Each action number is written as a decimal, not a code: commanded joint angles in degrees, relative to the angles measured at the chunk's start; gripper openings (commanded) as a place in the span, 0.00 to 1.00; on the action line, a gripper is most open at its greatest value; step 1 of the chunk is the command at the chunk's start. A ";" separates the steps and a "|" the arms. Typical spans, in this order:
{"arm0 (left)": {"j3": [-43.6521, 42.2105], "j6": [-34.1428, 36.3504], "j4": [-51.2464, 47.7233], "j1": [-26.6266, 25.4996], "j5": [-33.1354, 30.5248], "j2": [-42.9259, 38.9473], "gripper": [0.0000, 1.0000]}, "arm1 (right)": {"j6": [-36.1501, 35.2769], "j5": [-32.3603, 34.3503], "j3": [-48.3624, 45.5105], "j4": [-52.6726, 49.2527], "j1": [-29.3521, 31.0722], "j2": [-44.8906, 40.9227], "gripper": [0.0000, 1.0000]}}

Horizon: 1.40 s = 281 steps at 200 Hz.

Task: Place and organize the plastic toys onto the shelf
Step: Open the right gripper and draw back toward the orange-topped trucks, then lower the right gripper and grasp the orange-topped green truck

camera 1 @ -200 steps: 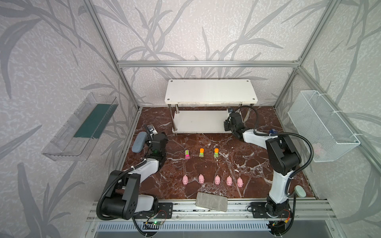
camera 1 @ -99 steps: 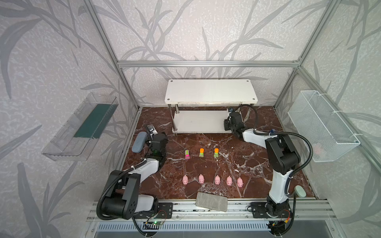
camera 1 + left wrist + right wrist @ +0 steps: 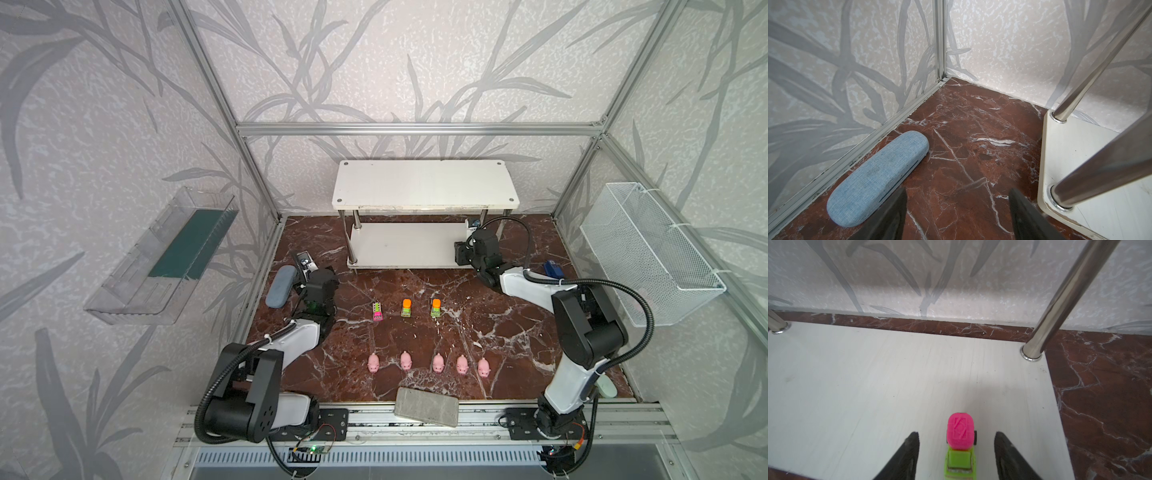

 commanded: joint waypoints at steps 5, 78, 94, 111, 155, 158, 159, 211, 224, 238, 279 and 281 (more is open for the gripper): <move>1.70 -0.72 -0.25 -0.21 -0.13 0.16 0.75 | 3.09 -3.29 -3.70 3.41 0.02 -5.43 0.60; 1.38 -0.99 -0.52 -0.21 -0.03 -1.13 0.75 | 9.22 4.35 -15.07 -3.67 12.85 -18.43 0.62; 1.13 -1.15 -0.48 -0.21 0.07 -1.48 0.75 | 12.32 6.27 -14.99 -7.97 16.61 -18.59 0.66; 1.23 -1.33 -0.45 -0.21 0.35 -1.42 0.75 | 17.19 6.28 -14.65 -10.58 18.95 -17.47 0.66; 1.15 -2.39 -0.43 -0.21 1.38 -1.42 0.75 | 25.58 7.78 -12.30 -13.18 23.47 -10.57 0.66; 1.07 -2.39 -0.49 -0.17 1.47 -1.48 0.75 | 25.64 8.04 -12.16 -13.35 23.66 -10.20 0.66; 1.06 -2.39 -0.51 -0.19 1.46 -1.49 0.75 | 25.64 8.12 -12.11 -13.42 23.74 -10.14 0.66; -0.18 -2.39 -0.76 -0.21 0.94 -3.35 0.75 | 31.95 8.59 -10.33 -15.60 24.37 -5.33 0.64; -0.26 -2.39 -0.87 -0.21 0.96 -3.64 0.75 | 32.74 8.49 -10.17 -15.53 24.34 -4.37 0.64; -0.29 -2.39 -0.89 -0.21 0.97 -3.65 0.75 | 33.05 8.64 -10.04 -15.16 24.41 -4.20 0.63; -0.30 -2.39 -0.93 -0.21 0.86 -3.66 0.75 | 32.77 10.50 -9.17 -16.59 24.41 -1.68 0.61; -0.33 -2.39 -0.88 -0.21 0.87 -3.64 0.75 | 32.74 10.65 -9.12 -16.71 24.34 -1.72 0.61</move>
